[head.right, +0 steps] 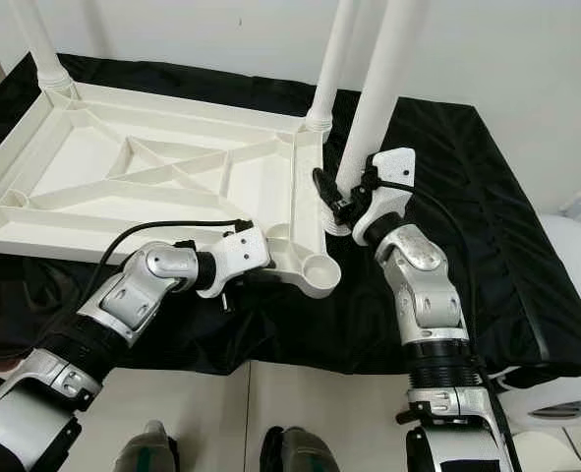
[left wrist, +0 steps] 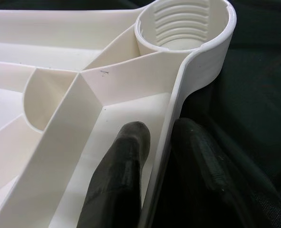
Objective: Building children table
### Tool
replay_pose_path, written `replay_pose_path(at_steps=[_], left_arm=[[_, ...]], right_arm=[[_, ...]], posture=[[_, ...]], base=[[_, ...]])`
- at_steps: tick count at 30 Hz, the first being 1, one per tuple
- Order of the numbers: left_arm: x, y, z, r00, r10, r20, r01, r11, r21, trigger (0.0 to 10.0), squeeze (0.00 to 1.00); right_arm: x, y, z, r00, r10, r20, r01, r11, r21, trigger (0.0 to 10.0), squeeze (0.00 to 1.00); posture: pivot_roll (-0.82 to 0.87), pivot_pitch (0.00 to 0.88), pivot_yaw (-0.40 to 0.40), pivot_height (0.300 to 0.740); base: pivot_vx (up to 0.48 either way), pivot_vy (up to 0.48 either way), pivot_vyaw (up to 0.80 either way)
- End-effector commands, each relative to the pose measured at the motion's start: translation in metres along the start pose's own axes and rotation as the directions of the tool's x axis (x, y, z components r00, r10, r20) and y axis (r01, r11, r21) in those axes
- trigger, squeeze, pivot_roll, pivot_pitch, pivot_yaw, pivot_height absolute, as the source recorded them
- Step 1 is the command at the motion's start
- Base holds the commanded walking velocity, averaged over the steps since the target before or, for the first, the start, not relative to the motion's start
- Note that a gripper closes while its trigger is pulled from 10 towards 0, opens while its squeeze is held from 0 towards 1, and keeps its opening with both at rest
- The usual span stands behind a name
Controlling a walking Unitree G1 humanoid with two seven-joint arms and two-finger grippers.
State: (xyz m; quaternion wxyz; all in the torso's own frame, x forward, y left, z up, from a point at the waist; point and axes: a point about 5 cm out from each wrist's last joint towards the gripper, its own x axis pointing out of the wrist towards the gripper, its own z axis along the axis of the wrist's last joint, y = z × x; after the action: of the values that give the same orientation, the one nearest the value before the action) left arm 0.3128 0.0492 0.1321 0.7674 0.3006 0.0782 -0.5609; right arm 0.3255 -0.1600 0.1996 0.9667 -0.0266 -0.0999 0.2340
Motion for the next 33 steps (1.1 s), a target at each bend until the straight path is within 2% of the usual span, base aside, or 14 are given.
replay_pose_path(at_steps=[1,5,13,22,33], left_arm=[[-0.001,0.008,0.001,0.995,0.104,-0.001,-0.104,0.994,0.017,10.0,0.0],[-0.003,0.009,0.004,0.993,0.115,0.012,-0.116,0.993,0.012,10.0,0.0],[-0.006,0.012,0.005,0.987,0.157,0.023,-0.157,0.987,0.028,10.0,0.0],[-0.008,0.014,0.008,0.984,0.17,0.046,-0.169,0.985,-0.019,10.0,0.0],[-0.007,0.014,0.011,0.984,0.168,0.056,-0.166,0.986,-0.035,10.0,0.0]], right_arm=[[-0.004,-0.001,0.0,1.0,0.006,-0.009,-0.006,1.0,0.002,10.0,0.0],[-0.008,0.007,-0.004,0.997,0.069,-0.037,-0.068,0.997,0.023,10.0,0.0],[-0.015,0.011,-0.012,0.993,0.089,-0.072,-0.084,0.994,0.075,10.0,0.0],[-0.027,0.025,-0.02,0.977,0.188,-0.101,-0.178,0.979,0.105,10.0,0.0],[-0.028,0.026,-0.037,0.973,0.177,-0.147,-0.156,0.977,0.149,10.0,0.0]], posture=[[0.04,0.046,-0.096,0.74],[0.05,0.047,-0.1,0.74],[0.05,0.054,-0.102,0.74],[0.05,0.063,-0.101,0.74],[0.05,0.068,-0.11,0.74]], base=[[0.0,0.0,0.0],[0.0,0.0,0.0],[0.0,0.0,0.0],[0.0,0.0,0.0],[0.0,0.0,0.0]])
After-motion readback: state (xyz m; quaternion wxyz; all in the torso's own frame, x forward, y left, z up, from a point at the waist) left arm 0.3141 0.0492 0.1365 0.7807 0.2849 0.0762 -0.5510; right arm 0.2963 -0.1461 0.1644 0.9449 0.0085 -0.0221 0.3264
